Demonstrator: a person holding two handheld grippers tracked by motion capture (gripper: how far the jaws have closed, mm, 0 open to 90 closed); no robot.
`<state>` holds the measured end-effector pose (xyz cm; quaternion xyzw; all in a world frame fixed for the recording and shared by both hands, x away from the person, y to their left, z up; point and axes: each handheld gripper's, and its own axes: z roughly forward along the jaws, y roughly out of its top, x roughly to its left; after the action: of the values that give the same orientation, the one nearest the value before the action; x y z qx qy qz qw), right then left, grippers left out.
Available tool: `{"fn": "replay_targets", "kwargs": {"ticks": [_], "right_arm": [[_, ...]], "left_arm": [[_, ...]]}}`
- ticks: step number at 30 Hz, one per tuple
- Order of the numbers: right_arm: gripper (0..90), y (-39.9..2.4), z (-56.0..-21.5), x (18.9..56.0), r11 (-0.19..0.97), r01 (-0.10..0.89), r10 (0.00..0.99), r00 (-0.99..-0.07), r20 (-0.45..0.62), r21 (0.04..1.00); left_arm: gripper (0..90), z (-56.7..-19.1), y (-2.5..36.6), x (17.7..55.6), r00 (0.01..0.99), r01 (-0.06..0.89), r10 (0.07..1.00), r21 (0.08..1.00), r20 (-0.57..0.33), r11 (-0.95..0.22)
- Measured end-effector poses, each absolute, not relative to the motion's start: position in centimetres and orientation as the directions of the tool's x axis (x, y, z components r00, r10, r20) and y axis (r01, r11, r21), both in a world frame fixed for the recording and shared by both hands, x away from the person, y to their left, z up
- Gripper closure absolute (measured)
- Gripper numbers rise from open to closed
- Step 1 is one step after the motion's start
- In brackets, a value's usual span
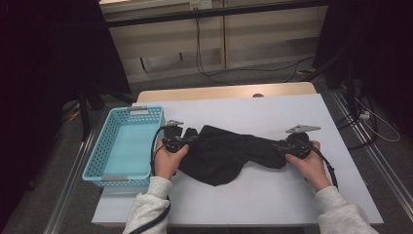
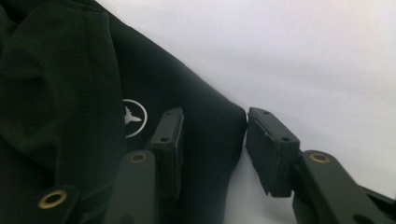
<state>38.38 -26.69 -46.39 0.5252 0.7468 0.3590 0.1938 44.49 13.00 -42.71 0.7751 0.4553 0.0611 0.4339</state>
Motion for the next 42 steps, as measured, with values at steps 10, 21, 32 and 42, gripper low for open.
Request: {"fn": "replay_targets", "kwargs": {"ticks": [10, 21, 32, 42], "right_arm": [[86.7, -28.3, -43.8, 37.8, 0.105, 0.556, 0.912, -0.385, 0.144, 0.824], [86.6, -30.6, -41.3, 36.4, 0.06, 0.411, 0.927, -0.362, 0.102, 0.91], [61.6, -30.0, -43.3, 36.8, 0.119, 0.498, 0.945, -0.322, 0.055, 0.859], [56.7, -24.4, -43.9, 36.0, 0.24, 0.489, 0.859, -0.509, 0.051, 0.839]], "left_arm": [[84.9, -41.0, 13.0, 44.1, 0.591, 0.605, 0.748, 0.779, -0.301, -0.165], [84.8, -40.4, 12.8, 44.3, 0.615, 0.558, 0.727, 0.82, -0.306, -0.127], [41.6, -42.6, 11.6, 45.2, 0.588, 0.569, 0.77, 0.803, -0.247, -0.177], [21.3, -42.9, 11.5, 45.5, 0.597, 0.569, 0.778, 0.786, -0.193, -0.242]]}}
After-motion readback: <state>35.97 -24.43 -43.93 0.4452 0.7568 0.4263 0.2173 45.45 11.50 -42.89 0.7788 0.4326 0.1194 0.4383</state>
